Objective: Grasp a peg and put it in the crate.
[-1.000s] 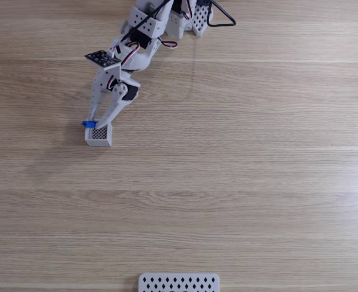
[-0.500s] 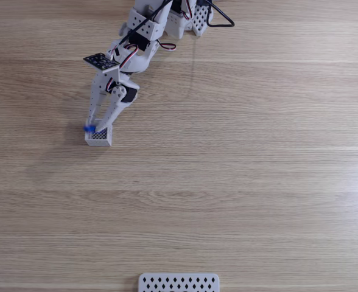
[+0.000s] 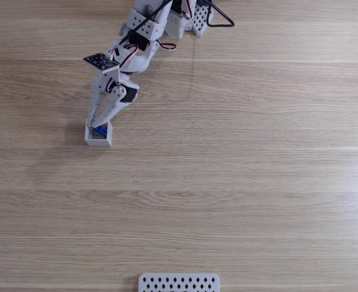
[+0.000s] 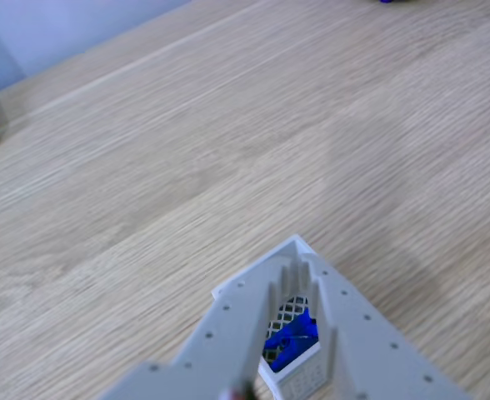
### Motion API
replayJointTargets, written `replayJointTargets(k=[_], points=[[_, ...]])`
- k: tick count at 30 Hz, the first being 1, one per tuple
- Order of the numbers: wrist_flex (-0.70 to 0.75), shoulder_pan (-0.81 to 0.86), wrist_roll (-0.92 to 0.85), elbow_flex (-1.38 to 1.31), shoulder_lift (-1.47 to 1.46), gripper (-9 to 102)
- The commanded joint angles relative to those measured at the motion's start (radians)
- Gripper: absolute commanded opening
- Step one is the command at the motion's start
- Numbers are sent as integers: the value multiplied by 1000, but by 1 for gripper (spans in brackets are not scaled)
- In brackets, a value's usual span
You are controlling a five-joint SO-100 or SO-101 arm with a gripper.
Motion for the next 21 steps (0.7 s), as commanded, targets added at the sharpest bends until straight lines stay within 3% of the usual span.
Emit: replayJointTargets(k=[1,5,13,16,21], points=[[49,3,11,-58,109,-1],[229,2,12,-60,308,-1],[744,2,6,-170,581,-1],[816,3,6,-192,581,-1],[819,2,9,-195,594,-1]])
